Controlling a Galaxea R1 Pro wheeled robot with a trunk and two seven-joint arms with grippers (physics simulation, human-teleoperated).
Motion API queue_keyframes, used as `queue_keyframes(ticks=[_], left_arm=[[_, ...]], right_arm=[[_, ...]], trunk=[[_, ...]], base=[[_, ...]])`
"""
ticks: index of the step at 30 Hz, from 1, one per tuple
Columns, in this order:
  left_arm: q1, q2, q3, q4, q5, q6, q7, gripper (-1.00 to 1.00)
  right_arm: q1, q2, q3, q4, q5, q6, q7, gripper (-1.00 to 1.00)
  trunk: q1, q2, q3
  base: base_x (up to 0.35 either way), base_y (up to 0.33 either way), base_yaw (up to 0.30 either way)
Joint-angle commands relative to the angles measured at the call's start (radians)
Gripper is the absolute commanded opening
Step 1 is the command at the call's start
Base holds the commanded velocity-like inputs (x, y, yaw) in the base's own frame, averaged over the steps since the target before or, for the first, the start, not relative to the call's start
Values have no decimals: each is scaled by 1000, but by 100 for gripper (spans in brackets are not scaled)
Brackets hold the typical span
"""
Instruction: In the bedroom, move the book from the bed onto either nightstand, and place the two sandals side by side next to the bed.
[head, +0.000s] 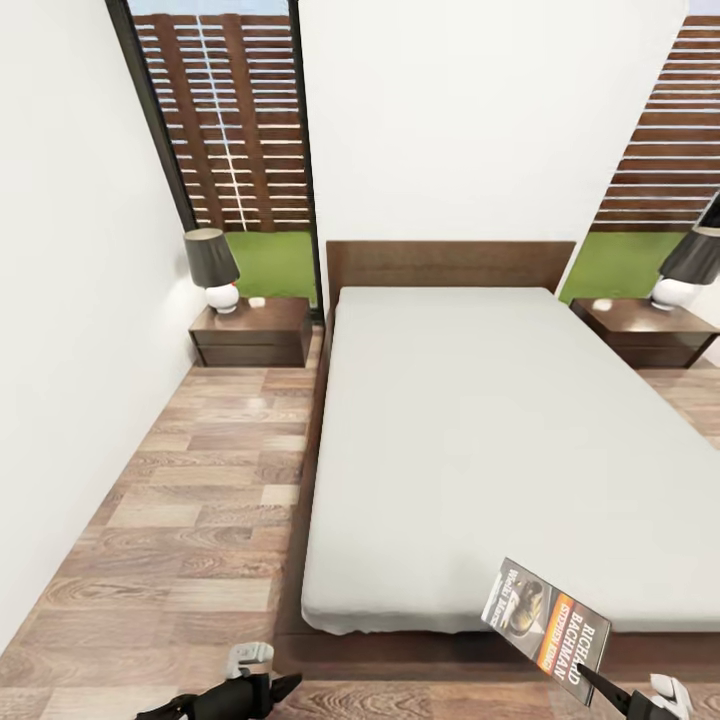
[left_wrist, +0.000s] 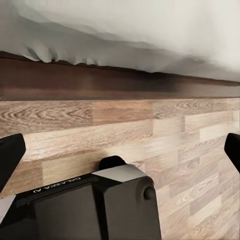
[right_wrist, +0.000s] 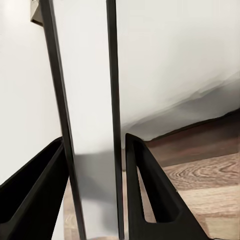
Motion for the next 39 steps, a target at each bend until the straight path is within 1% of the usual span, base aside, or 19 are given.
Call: queue_keyframes(ticks=[1,2,3,4,5,6,7,9,12,15,17,19,21,23,24,25,26,34,39], left_arm=[[1,0,5,2,-12,-3,16,100],[5,0,5,2,-21,-3,31,100],[25,0,4,2,-75,-1,111,100],[29,0,3,2,-93,-1,133,100],[36,-1,3,2,-132,-1,172,100],[39,-2,3,2,-151,-1,188,100],[45,-3,3,2,-187,-1,213,100],[57,-4,3,2,-224,-4,235,100],[81,5,4,2,-253,-22,247,100],[91,16,4,2,-262,-56,247,100],[93,28,5,2,-265,-71,226,100],[94,46,5,2,-266,-78,171,100],[95,53,5,2,-266,-79,135,100],[95,65,6,2,-264,-81,61,100],[95,67,6,2,-264,-82,43,100],[95,73,6,2,-263,-82,-11,100],[95,74,6,2,-263,-82,-26,100],[95,68,4,2,-265,-81,-41,100],[95,55,4,2,-265,-81,-41,100]], right_arm=[[-1,-1,1,0,-7,9,4,-100],[-1,-1,1,0,-7,9,4,-100],[-1,-1,0,1,-7,9,4,-100],[-1,-1,0,1,-7,9,4,-100],[-1,-2,0,1,-7,8,3,-100],[-1,-2,0,1,-7,8,3,-100],[-1,-2,0,1,-7,8,3,-100],[-1,-2,0,2,-7,7,3,-100],[-1,-2,0,2,-7,7,2,-100],[-1,-2,0,2,-7,7,3,-100],[-1,-2,0,2,-7,7,3,-100],[-1,-2,0,2,-7,7,3,-100],[-1,-2,0,2,-7,7,3,-100],[-1,-2,0,2,-7,7,3,-100],[-1,-2,0,2,-7,7,3,-100],[-1,-2,0,2,-7,7,2,-100],[-1,-2,0,2,-7,7,3,-100],[-1,-2,0,2,-7,7,2,-100],[-1,-2,0,2,-7,7,2,-100]], trunk=[[1,-2,0],[1,-2,2],[1,-2,3],[1,-2,5],[1,-2,6],[1,-2,8],[1,-2,10],[1,-2,13],[1,-2,18],[1,-2,23],[1,-2,26],[1,-2,29],[1,-2,32],[1,-2,36],[1,-2,37],[1,-2,39],[1,-2,41],[1,-2,54],[1,-2,62]], base=[[0,0,0],[0,0,0],[0,0,0],[0,0,0],[0,0,0],[0,0,0],[0,0,0],[0,0,0],[0,0,0],[0,0,0],[0,0,0],[0,0,0],[0,0,0],[0,0,0],[0,0,0],[0,0,0],[0,0,0],[0,0,0],[0,0,0]])
